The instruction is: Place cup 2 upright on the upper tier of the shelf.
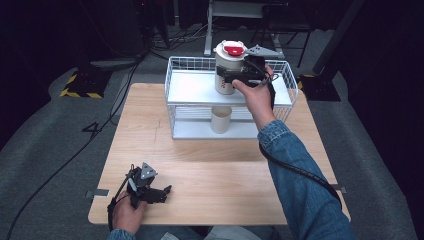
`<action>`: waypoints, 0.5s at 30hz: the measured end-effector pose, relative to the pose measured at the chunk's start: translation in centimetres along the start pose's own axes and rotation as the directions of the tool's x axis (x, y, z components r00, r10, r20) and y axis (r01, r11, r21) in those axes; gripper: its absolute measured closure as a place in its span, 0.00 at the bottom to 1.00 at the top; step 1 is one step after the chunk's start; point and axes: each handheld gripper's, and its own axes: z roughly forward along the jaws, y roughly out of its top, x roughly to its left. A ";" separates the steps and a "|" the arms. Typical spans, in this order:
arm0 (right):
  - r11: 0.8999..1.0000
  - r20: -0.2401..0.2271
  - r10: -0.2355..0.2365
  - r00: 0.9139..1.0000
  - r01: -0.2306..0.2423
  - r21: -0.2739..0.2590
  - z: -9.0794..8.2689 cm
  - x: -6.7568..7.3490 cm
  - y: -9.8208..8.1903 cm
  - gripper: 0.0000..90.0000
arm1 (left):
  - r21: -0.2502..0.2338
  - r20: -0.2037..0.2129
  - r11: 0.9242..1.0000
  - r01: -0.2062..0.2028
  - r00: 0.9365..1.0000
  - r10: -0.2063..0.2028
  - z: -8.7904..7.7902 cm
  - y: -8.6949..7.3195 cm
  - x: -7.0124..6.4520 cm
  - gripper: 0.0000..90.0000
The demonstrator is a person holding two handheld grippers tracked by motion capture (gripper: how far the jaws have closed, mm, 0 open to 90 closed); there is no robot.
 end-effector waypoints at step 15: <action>0.999 0.003 -0.042 0.999 0.042 0.013 0.2 0.3 0.0 0.10 | 0.000 -0.002 1.000 -0.001 1.000 0.001 0.0 0.0 0.0 0.00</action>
